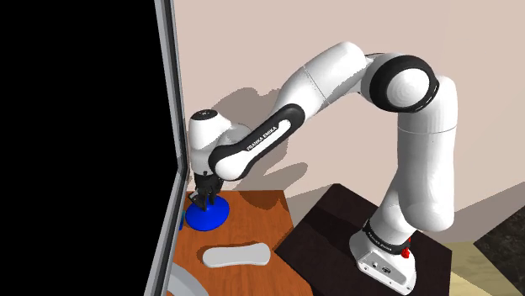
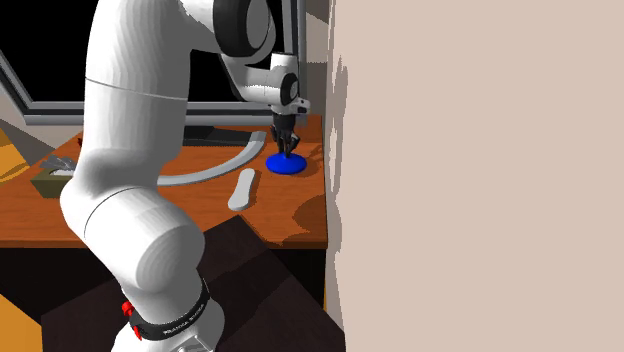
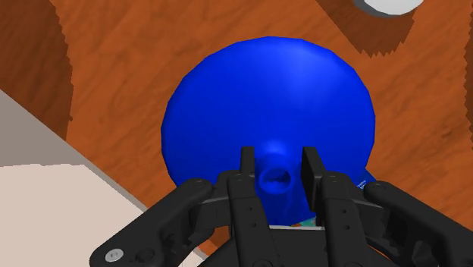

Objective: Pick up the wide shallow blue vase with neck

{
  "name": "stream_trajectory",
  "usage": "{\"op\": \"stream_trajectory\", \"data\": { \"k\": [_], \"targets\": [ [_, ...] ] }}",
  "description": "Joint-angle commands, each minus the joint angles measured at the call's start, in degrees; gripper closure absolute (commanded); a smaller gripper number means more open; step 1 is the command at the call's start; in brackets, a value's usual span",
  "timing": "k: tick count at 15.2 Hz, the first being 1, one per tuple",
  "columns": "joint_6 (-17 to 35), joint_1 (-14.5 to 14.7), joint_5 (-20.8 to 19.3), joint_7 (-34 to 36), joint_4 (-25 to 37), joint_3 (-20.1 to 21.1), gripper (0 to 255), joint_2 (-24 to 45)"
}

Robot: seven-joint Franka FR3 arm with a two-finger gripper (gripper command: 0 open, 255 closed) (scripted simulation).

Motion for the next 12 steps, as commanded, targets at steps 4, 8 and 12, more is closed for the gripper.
{"op": "stream_trajectory", "data": {
  "k": [4, 8, 12],
  "targets": [
    [-3.00, -0.44, 1.09, -0.50, 0.50, 0.69, 255, -2.60],
    [-5.47, -0.80, 1.95, -0.96, 1.08, 1.15, 255, -4.59],
    [-6.83, -0.97, 2.40, -1.19, 1.48, 1.36, 255, -5.60]
  ]
}}
